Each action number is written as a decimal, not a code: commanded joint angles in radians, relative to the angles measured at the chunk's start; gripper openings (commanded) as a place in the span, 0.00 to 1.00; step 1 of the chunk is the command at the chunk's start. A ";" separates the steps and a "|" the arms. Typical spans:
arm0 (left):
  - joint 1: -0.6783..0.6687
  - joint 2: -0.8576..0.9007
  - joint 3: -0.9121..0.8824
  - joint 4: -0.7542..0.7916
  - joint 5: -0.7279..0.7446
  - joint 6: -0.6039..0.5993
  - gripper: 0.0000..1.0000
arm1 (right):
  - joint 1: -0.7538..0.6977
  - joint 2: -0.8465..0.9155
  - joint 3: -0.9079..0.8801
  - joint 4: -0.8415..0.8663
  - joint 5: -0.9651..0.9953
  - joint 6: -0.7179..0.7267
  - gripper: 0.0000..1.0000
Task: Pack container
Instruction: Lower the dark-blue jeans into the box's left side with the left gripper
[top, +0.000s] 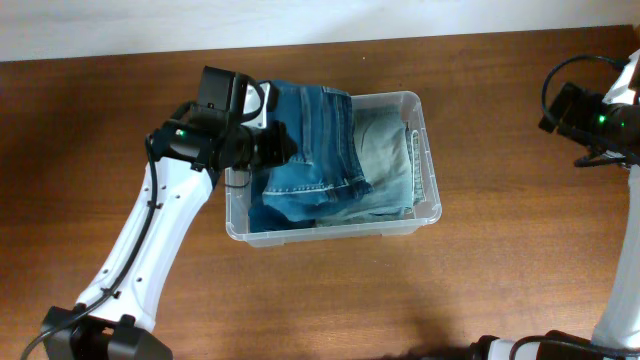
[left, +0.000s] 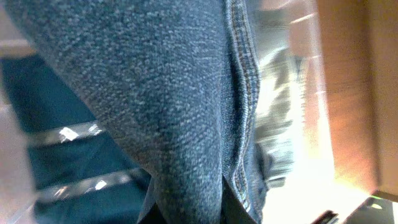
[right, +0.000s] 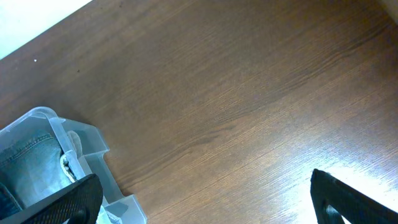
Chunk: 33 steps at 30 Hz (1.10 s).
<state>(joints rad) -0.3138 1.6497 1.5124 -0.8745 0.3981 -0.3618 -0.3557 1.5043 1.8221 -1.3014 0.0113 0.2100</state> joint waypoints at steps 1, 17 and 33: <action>-0.003 0.012 -0.019 -0.044 -0.067 0.043 0.00 | -0.005 0.001 0.000 0.003 0.008 0.004 0.99; -0.002 0.016 -0.057 -0.179 -0.380 0.115 0.01 | -0.005 0.001 0.000 0.003 0.008 0.004 0.99; -0.002 0.016 -0.055 -0.091 -0.449 0.259 0.42 | -0.005 0.001 0.000 0.003 0.008 0.004 0.99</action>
<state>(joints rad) -0.3168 1.6650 1.4601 -0.9977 -0.0128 -0.1307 -0.3557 1.5043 1.8221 -1.3014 0.0113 0.2100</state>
